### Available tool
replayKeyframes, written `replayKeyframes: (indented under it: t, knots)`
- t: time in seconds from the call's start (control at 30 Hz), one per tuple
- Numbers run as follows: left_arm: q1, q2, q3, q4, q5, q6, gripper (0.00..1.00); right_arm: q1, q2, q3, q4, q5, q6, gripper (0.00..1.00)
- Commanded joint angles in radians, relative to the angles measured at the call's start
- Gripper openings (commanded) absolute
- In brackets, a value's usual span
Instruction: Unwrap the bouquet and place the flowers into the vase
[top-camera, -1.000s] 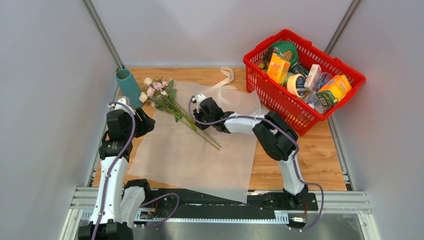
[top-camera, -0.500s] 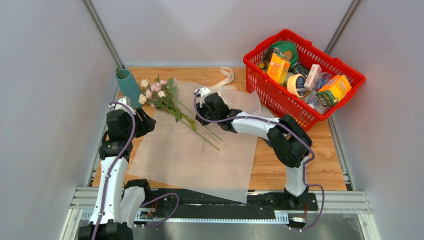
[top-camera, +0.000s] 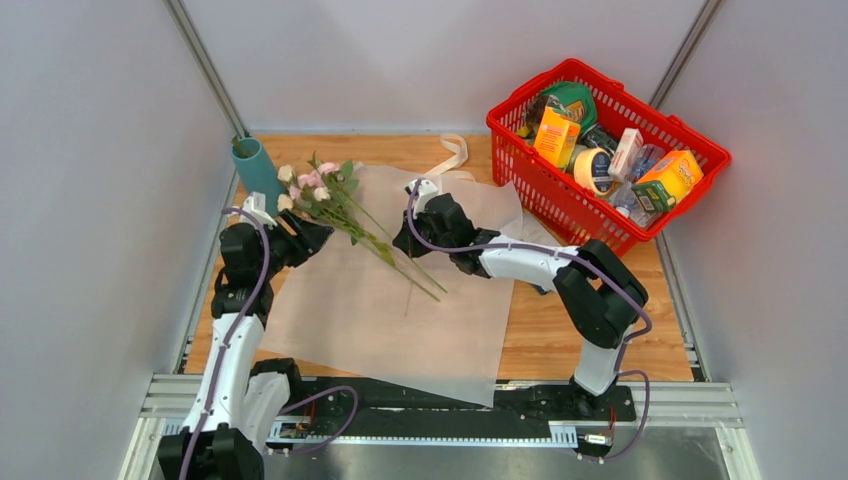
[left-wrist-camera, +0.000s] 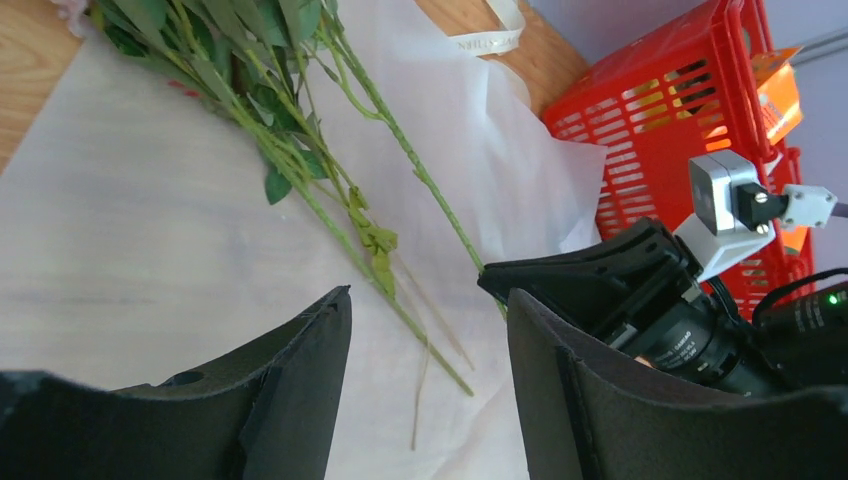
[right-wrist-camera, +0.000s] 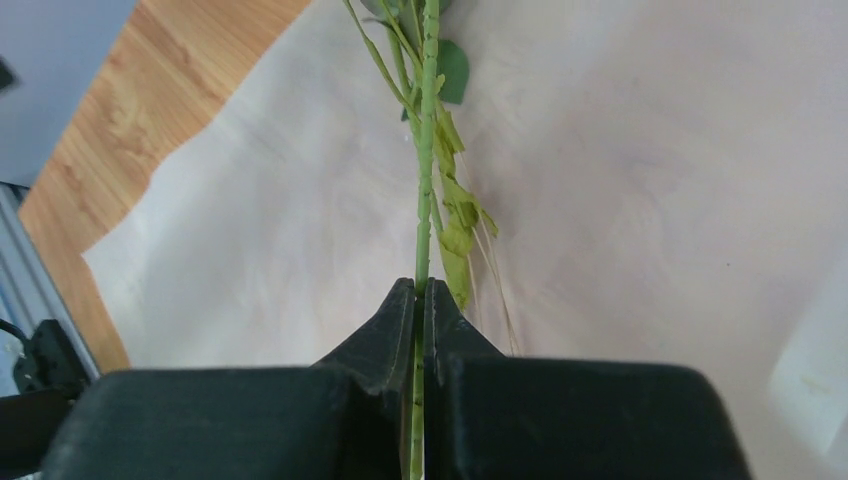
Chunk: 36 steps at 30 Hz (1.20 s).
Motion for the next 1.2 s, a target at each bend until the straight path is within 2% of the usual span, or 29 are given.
replayKeyframes:
  t: [0.0, 0.13, 0.4, 0.67, 0.87, 0.93, 0.97, 1.13, 1.17]
  knots:
    - [-0.047, 0.048, -0.067, 0.306, -0.026, -0.202, 0.67, -0.004, -0.063, -0.026, 0.147, -0.047, 0.087, 0.00]
    - [-0.115, 0.156, -0.115, 0.504, -0.050, -0.280, 0.67, -0.004, -0.085, -0.079, 0.214, -0.087, 0.126, 0.00]
    - [-0.242, 0.418, -0.127, 0.707, -0.153, -0.362, 0.65, -0.003, -0.100, -0.119, 0.256, -0.114, 0.156, 0.00]
    - [-0.305, 0.643, -0.055, 0.813, -0.218, -0.400, 0.61, -0.003, -0.097, -0.131, 0.274, -0.136, 0.179, 0.00]
    - [-0.308, 0.739, -0.011, 0.876, -0.196, -0.426, 0.48, -0.004, -0.091, -0.164, 0.289, -0.150, 0.189, 0.00]
    - [-0.308, 0.762, 0.002, 0.879, -0.178, -0.426, 0.40, -0.003, -0.082, -0.165, 0.291, -0.159, 0.189, 0.00]
    - [-0.308, 0.769, 0.005, 0.893, -0.161, -0.426, 0.31, -0.004, -0.079, -0.168, 0.291, -0.159, 0.190, 0.00]
    - [-0.308, 0.736, 0.011, 0.881, -0.144, -0.397, 0.10, -0.004, -0.067, -0.170, 0.293, -0.150, 0.195, 0.00]
    - [-0.308, 0.713, 0.022, 0.849, -0.144, -0.385, 0.06, -0.003, -0.067, -0.171, 0.294, -0.150, 0.193, 0.02]
